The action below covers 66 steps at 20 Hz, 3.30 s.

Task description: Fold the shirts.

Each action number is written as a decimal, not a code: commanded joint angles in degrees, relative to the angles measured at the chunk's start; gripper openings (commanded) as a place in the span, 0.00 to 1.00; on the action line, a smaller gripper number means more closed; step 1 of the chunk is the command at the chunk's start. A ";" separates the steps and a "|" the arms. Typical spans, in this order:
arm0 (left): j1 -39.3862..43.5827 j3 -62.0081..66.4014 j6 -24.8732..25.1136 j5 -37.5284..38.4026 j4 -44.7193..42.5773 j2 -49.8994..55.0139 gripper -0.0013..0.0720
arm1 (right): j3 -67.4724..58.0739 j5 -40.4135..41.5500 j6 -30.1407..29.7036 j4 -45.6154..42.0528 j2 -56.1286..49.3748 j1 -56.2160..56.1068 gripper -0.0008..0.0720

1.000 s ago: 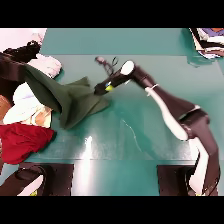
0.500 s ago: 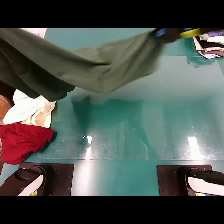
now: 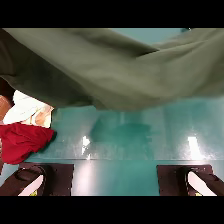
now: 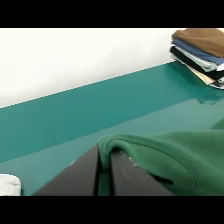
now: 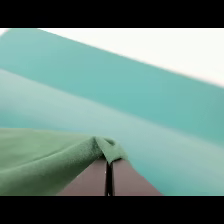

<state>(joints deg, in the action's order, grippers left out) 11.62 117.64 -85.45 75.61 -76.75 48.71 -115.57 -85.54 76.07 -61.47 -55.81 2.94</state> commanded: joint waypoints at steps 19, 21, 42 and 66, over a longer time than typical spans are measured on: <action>-2.08 -25.11 -1.55 -13.88 -7.78 41.75 0.77 | 22.86 10.29 4.50 0.44 -35.23 1.53 0.68; -4.96 -22.32 -1.55 -5.49 -7.54 40.52 0.77 | 22.32 6.08 2.27 0.39 -32.83 3.39 0.68; -3.91 -59.36 6.45 -21.51 26.23 37.90 0.77 | 50.31 4.92 -0.68 0.46 -10.08 10.73 0.67; -2.25 -45.99 5.73 -15.54 18.45 21.53 0.08 | 72.72 8.35 -6.21 3.19 -20.26 25.18 0.70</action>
<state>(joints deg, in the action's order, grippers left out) 9.32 71.44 -79.42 60.10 -58.22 70.41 -44.84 -79.24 70.94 -60.34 -73.32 31.03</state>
